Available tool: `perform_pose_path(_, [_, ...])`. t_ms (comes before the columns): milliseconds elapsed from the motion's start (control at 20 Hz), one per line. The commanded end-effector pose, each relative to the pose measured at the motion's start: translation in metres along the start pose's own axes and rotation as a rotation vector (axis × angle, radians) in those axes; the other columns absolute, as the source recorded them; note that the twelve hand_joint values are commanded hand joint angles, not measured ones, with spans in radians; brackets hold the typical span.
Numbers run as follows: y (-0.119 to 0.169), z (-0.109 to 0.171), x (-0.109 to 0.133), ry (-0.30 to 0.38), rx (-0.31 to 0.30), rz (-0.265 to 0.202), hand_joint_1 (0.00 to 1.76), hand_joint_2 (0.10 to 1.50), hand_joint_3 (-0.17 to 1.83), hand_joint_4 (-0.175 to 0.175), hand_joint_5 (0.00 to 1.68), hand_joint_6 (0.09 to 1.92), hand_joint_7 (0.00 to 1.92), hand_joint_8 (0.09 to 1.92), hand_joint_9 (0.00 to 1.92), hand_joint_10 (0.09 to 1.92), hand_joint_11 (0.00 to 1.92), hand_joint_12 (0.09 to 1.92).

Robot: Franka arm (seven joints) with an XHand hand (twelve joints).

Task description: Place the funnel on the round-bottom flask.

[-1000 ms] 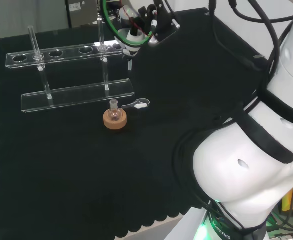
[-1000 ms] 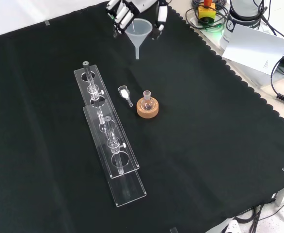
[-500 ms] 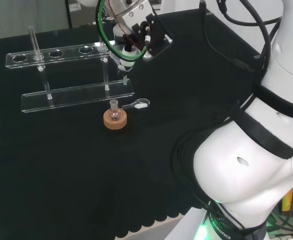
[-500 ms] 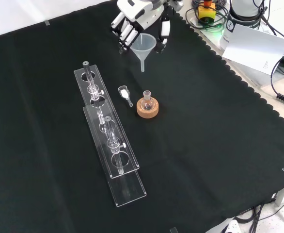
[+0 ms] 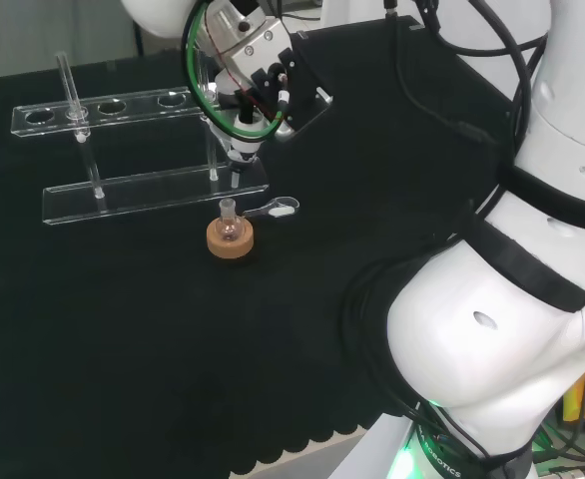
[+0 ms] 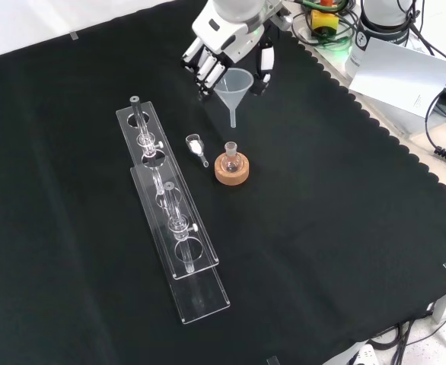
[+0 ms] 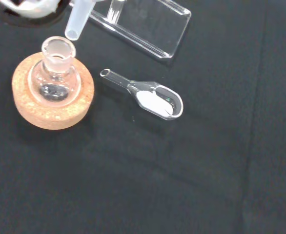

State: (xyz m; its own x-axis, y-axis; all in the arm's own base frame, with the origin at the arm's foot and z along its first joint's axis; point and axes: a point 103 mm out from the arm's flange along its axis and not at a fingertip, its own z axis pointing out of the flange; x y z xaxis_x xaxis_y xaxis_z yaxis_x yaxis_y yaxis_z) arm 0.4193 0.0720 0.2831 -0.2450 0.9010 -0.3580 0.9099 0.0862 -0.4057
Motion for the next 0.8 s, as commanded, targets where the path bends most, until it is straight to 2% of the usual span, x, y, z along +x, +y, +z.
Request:
perform_pose_path(50, [0.003, -0.001, 0.015, -0.037, 0.007, 0.005, 0.78, 0.69, 0.53, -0.061, 0.44, 0.41, 0.47, 0.95, 0.81, 0.83, 0.21, 1.36])
perform_pose_path(450, [0.01, 0.002, 0.022, -0.106, 0.012, -0.023, 0.78, 0.69, 0.53, -0.061, 0.44, 0.43, 0.47, 0.95, 0.81, 0.83, 0.22, 1.36])
perform_pose_path(750, [0.014, 0.006, 0.017, -0.113, 0.028, -0.026, 0.78, 0.69, 0.53, -0.062, 0.43, 0.43, 0.47, 0.95, 0.81, 0.83, 0.22, 1.36])
perform_pose_path(800, [0.012, 0.001, 0.029, -0.131, 0.032, -0.019, 0.78, 0.69, 0.53, -0.061, 0.43, 0.44, 0.47, 0.95, 0.81, 0.83, 0.22, 1.36])
